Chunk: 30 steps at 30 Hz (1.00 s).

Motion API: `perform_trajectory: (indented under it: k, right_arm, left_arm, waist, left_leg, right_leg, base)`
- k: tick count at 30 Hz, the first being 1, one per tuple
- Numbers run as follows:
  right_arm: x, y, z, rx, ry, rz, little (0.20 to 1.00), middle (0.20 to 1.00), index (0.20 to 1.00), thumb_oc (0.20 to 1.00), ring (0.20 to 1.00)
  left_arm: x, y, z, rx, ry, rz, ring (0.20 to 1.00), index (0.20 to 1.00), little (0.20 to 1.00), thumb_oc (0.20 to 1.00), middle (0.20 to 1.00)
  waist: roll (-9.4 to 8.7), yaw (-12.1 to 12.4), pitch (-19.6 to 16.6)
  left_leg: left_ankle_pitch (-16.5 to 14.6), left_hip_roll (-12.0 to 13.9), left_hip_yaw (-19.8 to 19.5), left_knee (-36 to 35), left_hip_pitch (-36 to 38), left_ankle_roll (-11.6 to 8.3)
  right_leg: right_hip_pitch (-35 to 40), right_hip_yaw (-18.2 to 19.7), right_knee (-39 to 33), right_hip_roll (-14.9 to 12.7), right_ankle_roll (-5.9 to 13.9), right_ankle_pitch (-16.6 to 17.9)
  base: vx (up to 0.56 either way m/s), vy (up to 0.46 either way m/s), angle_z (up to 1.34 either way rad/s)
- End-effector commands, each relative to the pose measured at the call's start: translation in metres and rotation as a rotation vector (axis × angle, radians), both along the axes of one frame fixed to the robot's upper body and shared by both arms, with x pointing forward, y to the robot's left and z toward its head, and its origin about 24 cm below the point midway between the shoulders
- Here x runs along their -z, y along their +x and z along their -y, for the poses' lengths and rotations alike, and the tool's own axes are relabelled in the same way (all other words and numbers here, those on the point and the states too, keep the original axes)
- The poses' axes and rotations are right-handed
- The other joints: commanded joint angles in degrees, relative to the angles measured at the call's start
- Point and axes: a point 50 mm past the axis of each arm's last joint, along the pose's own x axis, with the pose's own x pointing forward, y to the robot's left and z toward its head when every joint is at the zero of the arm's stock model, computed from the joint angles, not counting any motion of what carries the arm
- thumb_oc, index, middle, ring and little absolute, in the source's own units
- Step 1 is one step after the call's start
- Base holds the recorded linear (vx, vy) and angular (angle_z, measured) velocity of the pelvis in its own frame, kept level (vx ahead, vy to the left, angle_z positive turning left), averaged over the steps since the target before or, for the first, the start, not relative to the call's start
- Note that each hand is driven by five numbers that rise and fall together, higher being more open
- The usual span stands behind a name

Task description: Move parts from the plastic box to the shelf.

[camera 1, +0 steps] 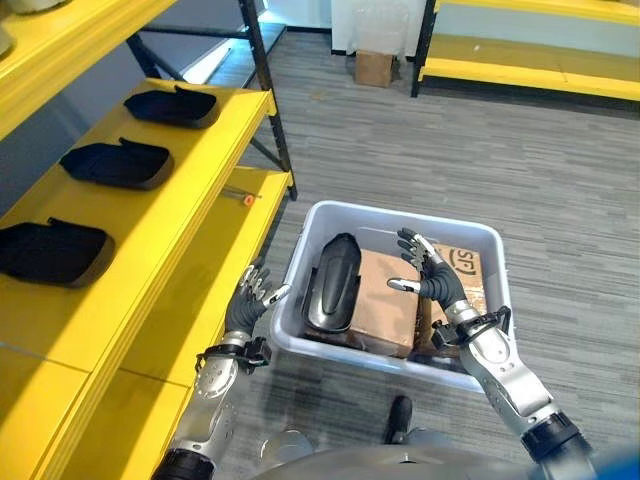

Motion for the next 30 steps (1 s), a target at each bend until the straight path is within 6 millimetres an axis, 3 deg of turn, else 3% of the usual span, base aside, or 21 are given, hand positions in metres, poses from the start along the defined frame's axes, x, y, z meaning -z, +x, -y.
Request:
perform_trajectory:
  k: [1, 2, 4, 5, 6, 7, 8, 11, 15, 21, 30]
  right_arm:
    - [-0.031, 0.007, -0.004, -0.016, 0.083, 0.148, 1.000, 1.000, 1.000, 1.000, 1.000]
    - [-0.031, 0.011, 0.007, 0.038, 0.054, 0.157, 1.000, 1.000, 1.000, 1.000, 1.000]
    - [-0.034, 0.012, 0.012, 0.071, 0.054, 0.176, 1.000, 1.000, 1.000, 1.000, 1.000]
    - [-0.034, 0.011, 0.016, 0.088, 0.052, 0.175, 1.000, 1.000, 1.000, 1.000, 1.000]
    - [-0.026, 0.008, 0.017, 0.093, 0.061, 0.141, 1.000, 1.000, 1.000, 1.000, 1.000]
    - [-0.026, 0.008, 0.017, 0.093, 0.060, 0.141, 1.000, 1.000, 1.000, 1.000, 1.000]
    - [-0.024, 0.005, 0.016, 0.085, 0.054, 0.127, 1.000, 1.000, 1.000, 1.000, 1.000]
    - [-0.026, 0.004, 0.005, 0.007, 0.045, 0.136, 1.000, 1.000, 1.000, 1.000, 1.000]
    - [-0.027, 0.004, -0.003, -0.021, 0.075, 0.129, 1.000, 1.000, 1.000, 1.000, 1.000]
    - [-0.029, 0.001, -0.001, -0.023, 0.099, 0.127, 1.000, 1.000, 1.000, 1.000, 1.000]
    - [-0.053, 0.001, -0.008, -0.050, 0.134, 0.233, 1.000, 1.000, 1.000, 1.000, 1.000]
  left_arm:
    - [-0.024, 0.012, -0.005, 0.004, 0.023, 0.127, 1.000, 1.000, 1.000, 1.000, 1.000]
    - [-0.024, 0.010, -0.007, -0.012, 0.011, 0.127, 1.000, 1.000, 1.000, 1.000, 1.000]
    - [-0.024, 0.012, -0.006, -0.015, 0.020, 0.130, 1.000, 1.000, 1.000, 1.000, 1.000]
    - [-0.023, 0.014, -0.005, -0.019, 0.018, 0.130, 1.000, 1.000, 1.000, 1.000, 1.000]
    - [-0.020, 0.012, -0.003, -0.018, -0.001, 0.119, 1.000, 1.000, 1.000, 1.000, 1.000]
    - [-0.020, 0.011, -0.003, -0.018, -0.001, 0.119, 1.000, 1.000, 1.000, 1.000, 1.000]
    - [-0.022, 0.015, 0.001, 0.014, -0.029, 0.132, 1.000, 1.000, 1.000, 1.000, 1.000]
    - [-0.031, 0.016, -0.008, 0.045, 0.048, 0.165, 1.000, 1.000, 1.000, 1.000, 1.000]
    - [-0.046, 0.028, -0.007, 0.063, 0.070, 0.226, 1.000, 1.000, 1.000, 1.000, 1.000]
    - [-0.056, 0.036, 0.001, 0.105, 0.110, 0.265, 1.000, 1.000, 1.000, 1.000, 1.000]
    - [-0.086, 0.063, 0.027, 0.164, 0.128, 0.399, 1.000, 1.000, 1.000, 1.000, 1.000]
  waist:
    - [-0.27, -0.05, 2.49]
    - [-1.00, 0.34, 2.92]
    - [0.09, 0.40, 3.19]
    - [0.84, 0.18, 3.32]
    - [2.30, 0.05, 2.62]
    - [2.28, 0.19, 2.66]
    - [2.68, -0.67, 2.51]
    - [0.78, -0.10, 2.87]
    - [-1.24, 0.03, 3.99]
    - [-2.56, -0.79, 4.51]
    - [-3.71, -3.58, 7.63]
  left_leg:
    - [5.10, -4.11, 1.25, 0.62, 1.21, 0.37]
    - [5.83, 2.37, -1.39, -21.55, 0.66, 0.57]
    - [11.70, 5.16, -2.24, -28.69, -1.88, -1.07]
    - [12.53, 5.93, -1.96, -30.32, -1.14, -2.04]
    - [9.82, 4.96, -1.66, -30.33, 1.36, -1.71]
    - [9.72, 4.95, -1.50, -30.27, 1.48, -1.68]
    - [7.63, 2.60, 0.74, -28.73, 2.09, -1.23]
    - [3.38, -1.42, 4.31, -26.39, 3.38, 0.86]
    - [1.30, -2.23, 5.11, -21.87, 0.20, 1.32]
    - [1.83, -1.58, 5.38, -22.11, -1.05, 1.08]
    - [4.73, 1.51, 8.10, -25.71, -0.82, -0.33]
  right_leg:
    - [1.55, -2.92, 0.51, -0.61, 4.26, -1.93]
    - [0.68, -0.17, -0.12, -2.12, 7.31, -2.66]
    - [0.76, 0.53, -0.32, -3.51, 8.56, -2.76]
    - [1.08, 0.91, -0.44, -4.15, 9.09, -2.81]
    - [1.66, 1.91, -0.36, -5.28, 10.02, -2.35]
    - [1.68, 2.07, -0.37, -5.31, 10.05, -2.33]
    - [2.45, 1.85, 0.19, -8.52, 10.99, -0.54]
    - [0.94, 4.46, -0.45, -12.30, 13.01, 3.11]
    - [-1.38, 4.68, -0.45, -13.42, 13.50, 4.42]
    - [-2.88, 4.95, -0.45, -12.61, 13.16, 4.31]
    - [-8.26, 8.10, -0.10, -9.53, 12.58, 4.37]
  base:
    - [0.17, 0.225, -0.17]
    - [0.21, 0.326, 0.03]
    - [0.20, 0.372, -0.10]
    - [0.22, 0.462, -0.15]
    - [0.17, 0.361, -0.18]
    - [0.27, 0.552, -0.52]
    - [0.19, 0.379, -1.02]
    - [0.15, 0.402, -0.98]
    - [0.01, 0.120, -0.49]
    - [0.02, -0.003, 0.03]
    - [-0.02, -0.057, -0.23]
